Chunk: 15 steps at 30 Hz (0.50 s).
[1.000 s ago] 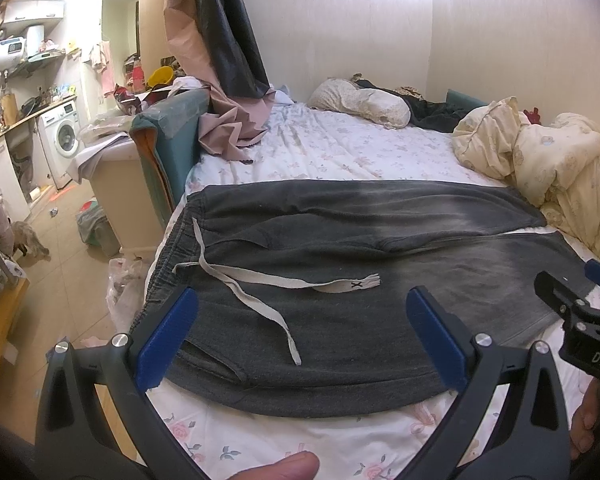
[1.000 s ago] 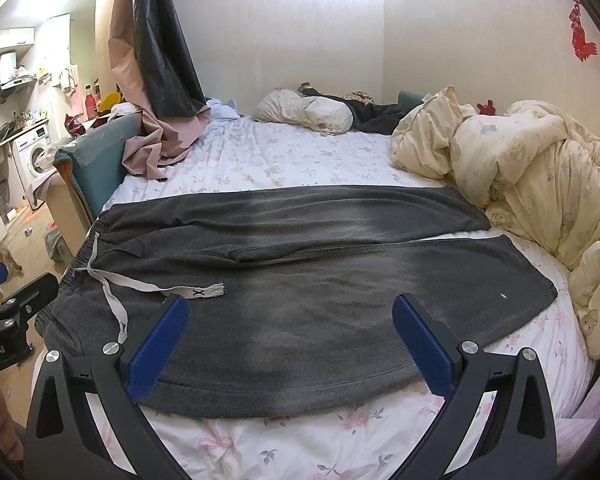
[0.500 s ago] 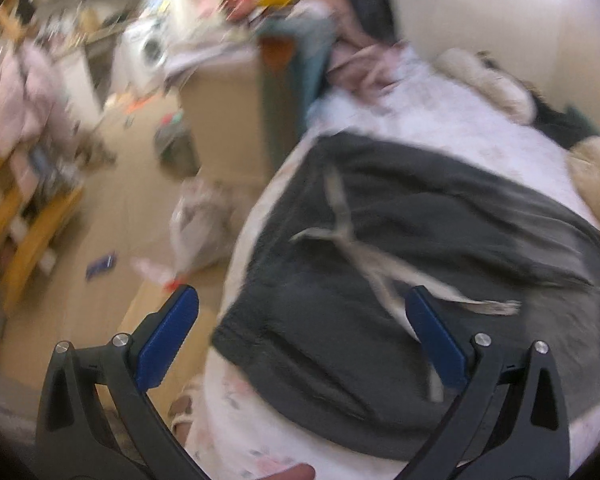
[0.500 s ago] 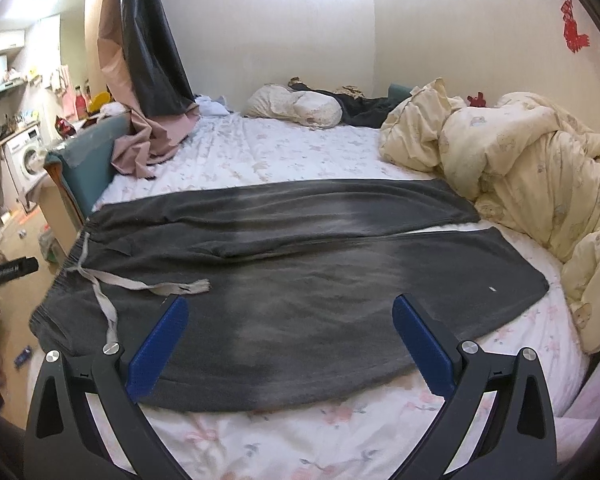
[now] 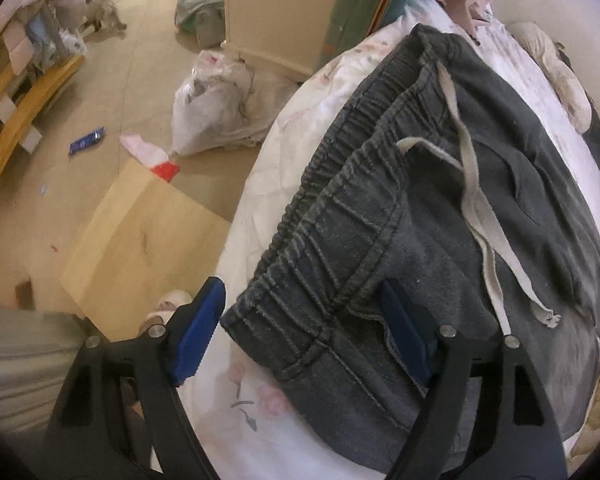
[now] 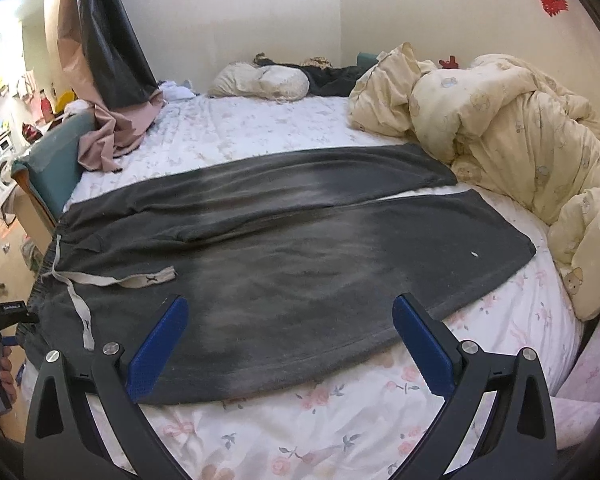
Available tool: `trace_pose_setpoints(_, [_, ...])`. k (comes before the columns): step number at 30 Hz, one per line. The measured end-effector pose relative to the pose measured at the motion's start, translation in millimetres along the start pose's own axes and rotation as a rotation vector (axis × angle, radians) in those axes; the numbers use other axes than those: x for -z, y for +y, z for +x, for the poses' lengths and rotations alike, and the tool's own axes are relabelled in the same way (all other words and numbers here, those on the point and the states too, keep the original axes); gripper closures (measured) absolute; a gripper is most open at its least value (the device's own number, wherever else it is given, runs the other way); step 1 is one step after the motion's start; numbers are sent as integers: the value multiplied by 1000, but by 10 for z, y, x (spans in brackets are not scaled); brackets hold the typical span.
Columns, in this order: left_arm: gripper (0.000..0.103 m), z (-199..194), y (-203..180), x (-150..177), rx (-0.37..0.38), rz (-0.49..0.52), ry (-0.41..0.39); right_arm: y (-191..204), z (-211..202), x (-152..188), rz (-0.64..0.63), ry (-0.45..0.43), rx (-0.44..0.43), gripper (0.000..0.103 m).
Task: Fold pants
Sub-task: 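Grasp the elastic waistband of the grey sweatpants with the left gripper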
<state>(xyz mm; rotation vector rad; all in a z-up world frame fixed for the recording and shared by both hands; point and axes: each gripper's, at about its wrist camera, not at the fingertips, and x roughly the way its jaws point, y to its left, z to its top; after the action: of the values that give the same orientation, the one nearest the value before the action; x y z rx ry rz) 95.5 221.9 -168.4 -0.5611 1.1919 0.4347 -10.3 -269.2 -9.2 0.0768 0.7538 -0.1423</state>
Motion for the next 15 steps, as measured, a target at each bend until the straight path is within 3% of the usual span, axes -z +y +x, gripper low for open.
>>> trace_pose_setpoints(1, [36,1,-13,-2,6,-11,1,-1,10,8,-3,4,2,0])
trace_pose_setpoints(3, [65,-42,-96,2,29,42,-31,-14,34,14,-10,9,15,0])
trace_pose_setpoints(6, [95,-285,-326,73,-67,179,-137,-51,56,18,-2,19,21,0])
trace_pose_setpoints(7, [95,-359,-386,92,-118,205,-173,-71,67,19,5,24,24,0])
trace_pose_setpoints(8, [96,-435,-434,117,-120,225,-195,-85,80,14,12,31,27,0])
trace_pose_setpoints(11, [97,-534,-483,97,-60,231,-208,-158,118,16,40,47,33,0])
trace_pose_setpoints(15, [98,-645,-415,48,14,162,-222,-241,177,14,82,74,32,0])
